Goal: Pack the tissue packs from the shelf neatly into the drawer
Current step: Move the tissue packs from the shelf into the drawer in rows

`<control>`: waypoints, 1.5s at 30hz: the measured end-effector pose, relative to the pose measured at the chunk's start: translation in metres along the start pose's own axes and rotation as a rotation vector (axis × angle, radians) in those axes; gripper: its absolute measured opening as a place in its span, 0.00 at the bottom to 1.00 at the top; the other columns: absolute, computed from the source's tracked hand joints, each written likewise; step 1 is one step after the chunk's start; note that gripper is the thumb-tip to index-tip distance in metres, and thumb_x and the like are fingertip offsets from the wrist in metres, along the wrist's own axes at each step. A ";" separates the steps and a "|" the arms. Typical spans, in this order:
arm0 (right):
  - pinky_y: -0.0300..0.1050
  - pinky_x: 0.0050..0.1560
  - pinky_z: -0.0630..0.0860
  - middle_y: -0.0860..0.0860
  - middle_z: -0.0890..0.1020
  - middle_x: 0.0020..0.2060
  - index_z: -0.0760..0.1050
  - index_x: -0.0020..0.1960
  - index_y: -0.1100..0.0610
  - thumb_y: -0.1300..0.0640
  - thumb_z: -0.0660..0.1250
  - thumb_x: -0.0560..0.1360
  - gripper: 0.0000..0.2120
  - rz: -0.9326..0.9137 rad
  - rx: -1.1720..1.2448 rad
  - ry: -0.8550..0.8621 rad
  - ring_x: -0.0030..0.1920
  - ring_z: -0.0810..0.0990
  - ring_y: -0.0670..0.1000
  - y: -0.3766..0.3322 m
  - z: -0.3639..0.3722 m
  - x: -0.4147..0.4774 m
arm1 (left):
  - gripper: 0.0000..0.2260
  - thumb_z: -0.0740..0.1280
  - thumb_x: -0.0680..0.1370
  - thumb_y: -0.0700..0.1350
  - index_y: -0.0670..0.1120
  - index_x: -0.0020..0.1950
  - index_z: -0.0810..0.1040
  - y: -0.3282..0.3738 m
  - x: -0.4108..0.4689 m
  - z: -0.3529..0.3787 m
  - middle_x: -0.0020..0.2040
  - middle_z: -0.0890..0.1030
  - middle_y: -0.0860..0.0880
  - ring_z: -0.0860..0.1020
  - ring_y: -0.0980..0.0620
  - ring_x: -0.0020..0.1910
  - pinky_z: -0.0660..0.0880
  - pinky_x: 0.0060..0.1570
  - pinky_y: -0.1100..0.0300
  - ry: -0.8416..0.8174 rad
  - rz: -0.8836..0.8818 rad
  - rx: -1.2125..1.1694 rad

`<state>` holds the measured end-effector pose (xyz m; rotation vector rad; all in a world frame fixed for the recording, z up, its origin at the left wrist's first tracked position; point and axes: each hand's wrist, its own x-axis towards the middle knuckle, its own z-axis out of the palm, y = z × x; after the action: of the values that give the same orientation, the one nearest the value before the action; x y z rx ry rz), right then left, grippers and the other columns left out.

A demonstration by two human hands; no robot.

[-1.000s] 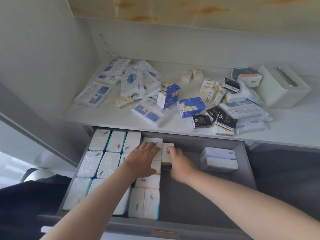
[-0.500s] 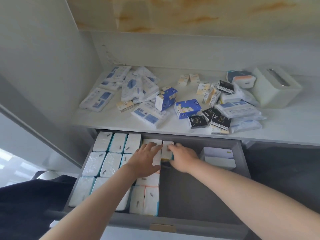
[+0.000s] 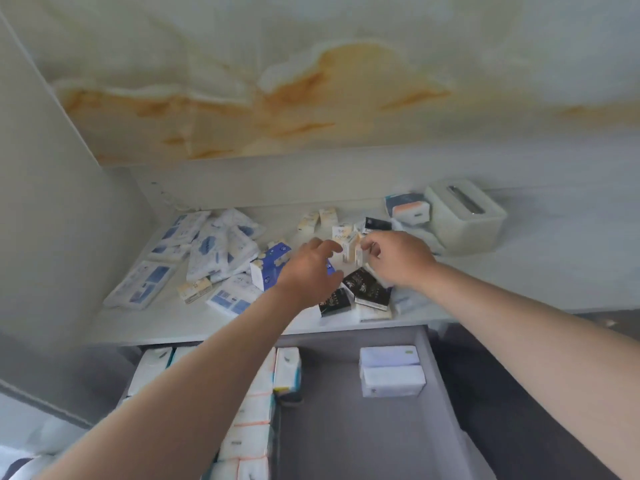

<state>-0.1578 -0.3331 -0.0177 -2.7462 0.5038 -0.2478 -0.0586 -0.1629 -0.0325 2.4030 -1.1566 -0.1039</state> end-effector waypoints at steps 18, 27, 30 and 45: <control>0.59 0.71 0.57 0.57 0.68 0.70 0.55 0.76 0.51 0.50 0.64 0.77 0.31 0.038 -0.936 -0.175 0.70 0.65 0.60 0.133 0.001 0.154 | 0.25 0.62 0.79 0.52 0.52 0.76 0.61 0.039 0.215 0.067 0.72 0.66 0.47 0.68 0.45 0.69 0.69 0.65 0.50 -0.184 -0.030 0.136; 0.58 0.68 0.60 0.50 0.77 0.60 0.64 0.69 0.51 0.51 0.70 0.73 0.28 -0.035 -0.853 -0.029 0.59 0.77 0.54 0.154 0.009 0.177 | 0.26 0.63 0.80 0.44 0.52 0.77 0.60 0.033 0.238 0.080 0.73 0.68 0.49 0.70 0.48 0.68 0.66 0.63 0.59 -0.234 0.030 -0.014; 0.53 0.58 0.65 0.50 0.79 0.55 0.69 0.63 0.50 0.52 0.72 0.69 0.25 -0.077 -0.605 0.165 0.55 0.77 0.56 0.149 -0.002 0.177 | 0.34 0.69 0.74 0.41 0.52 0.77 0.59 0.034 0.234 0.067 0.73 0.64 0.49 0.67 0.47 0.69 0.68 0.66 0.52 -0.113 0.101 0.004; 0.55 0.61 0.75 0.49 0.74 0.65 0.57 0.77 0.47 0.45 0.78 0.63 0.49 0.196 -0.021 -0.546 0.62 0.74 0.55 0.099 0.006 0.132 | 0.17 0.73 0.73 0.46 0.48 0.59 0.72 -0.005 0.179 0.018 0.52 0.75 0.49 0.72 0.48 0.52 0.75 0.43 0.51 0.192 -0.002 0.137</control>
<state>-0.0660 -0.4676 -0.0437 -2.5982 0.6091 0.5414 0.0554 -0.3026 -0.0271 2.4682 -1.1040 0.2080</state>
